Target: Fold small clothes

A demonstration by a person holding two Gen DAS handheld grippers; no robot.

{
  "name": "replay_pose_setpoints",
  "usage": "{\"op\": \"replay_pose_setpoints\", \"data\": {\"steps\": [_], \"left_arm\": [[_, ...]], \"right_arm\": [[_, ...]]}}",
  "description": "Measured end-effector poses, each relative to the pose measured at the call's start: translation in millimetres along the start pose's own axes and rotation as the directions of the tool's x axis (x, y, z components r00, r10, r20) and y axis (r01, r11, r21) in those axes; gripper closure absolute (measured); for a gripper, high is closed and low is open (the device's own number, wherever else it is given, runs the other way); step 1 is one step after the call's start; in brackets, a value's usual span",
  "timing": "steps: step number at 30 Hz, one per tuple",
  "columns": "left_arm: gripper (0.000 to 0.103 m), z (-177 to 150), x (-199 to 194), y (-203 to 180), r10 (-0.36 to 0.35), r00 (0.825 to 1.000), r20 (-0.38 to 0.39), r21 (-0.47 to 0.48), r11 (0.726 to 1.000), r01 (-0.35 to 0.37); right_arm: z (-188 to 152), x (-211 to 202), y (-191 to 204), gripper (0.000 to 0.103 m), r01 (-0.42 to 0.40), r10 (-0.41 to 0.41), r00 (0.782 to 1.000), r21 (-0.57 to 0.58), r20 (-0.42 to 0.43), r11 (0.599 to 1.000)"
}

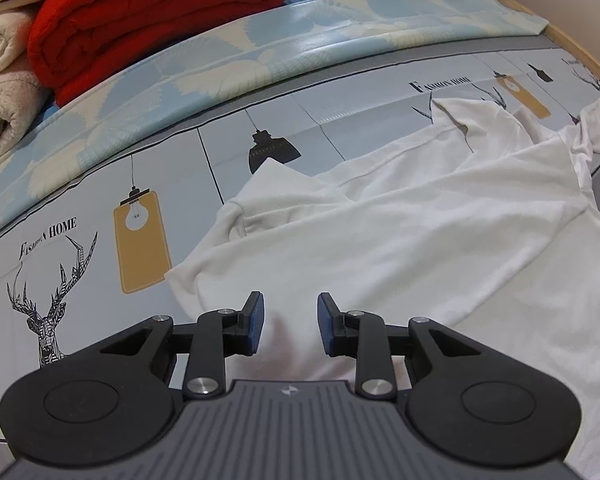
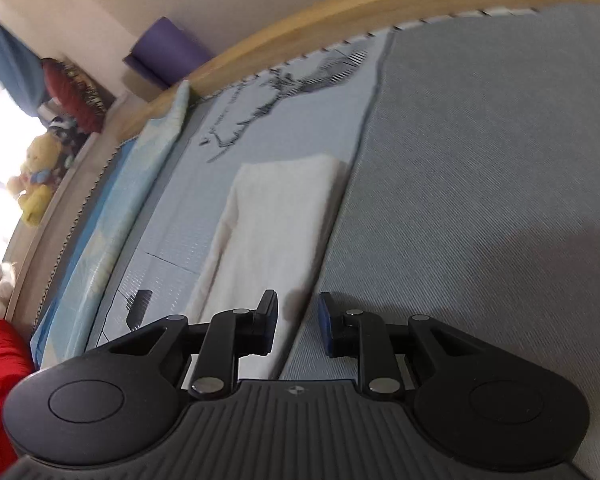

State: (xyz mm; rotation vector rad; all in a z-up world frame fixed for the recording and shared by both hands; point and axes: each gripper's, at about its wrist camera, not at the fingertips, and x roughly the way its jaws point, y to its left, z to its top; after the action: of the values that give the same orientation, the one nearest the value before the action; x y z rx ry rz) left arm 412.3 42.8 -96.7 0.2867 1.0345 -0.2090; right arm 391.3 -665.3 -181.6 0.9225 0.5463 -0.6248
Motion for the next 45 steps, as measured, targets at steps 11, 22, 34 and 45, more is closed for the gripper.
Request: {"op": "replay_pose_setpoints", "data": {"steps": [11, 22, 34, 45], "left_arm": [[0.070, -1, 4, 5, 0.022, 1.000, -0.009, -0.001, 1.000, -0.022], [0.070, -9, 6, 18, 0.051, 0.998, -0.035, 0.002, 0.999, -0.050], [0.070, 7, -13, 5, 0.027, 0.999, 0.033, 0.004, 1.000, -0.027], [0.070, 1, -13, -4, 0.030, 0.999, 0.023, 0.032, 0.999, -0.031]], "right_arm": [[37, 24, 63, 0.080, -0.047, 0.054, 0.996, -0.095, 0.070, 0.994], [53, 91, 98, 0.099, 0.168, -0.172, 0.985, -0.229, 0.004, 0.959], [76, -96, 37, 0.101, -0.249, 0.244, 0.917, -0.025, 0.316, 0.968], [45, -36, -91, 0.097, 0.009, -0.036, 0.992, 0.220, 0.119, 0.975]]}}
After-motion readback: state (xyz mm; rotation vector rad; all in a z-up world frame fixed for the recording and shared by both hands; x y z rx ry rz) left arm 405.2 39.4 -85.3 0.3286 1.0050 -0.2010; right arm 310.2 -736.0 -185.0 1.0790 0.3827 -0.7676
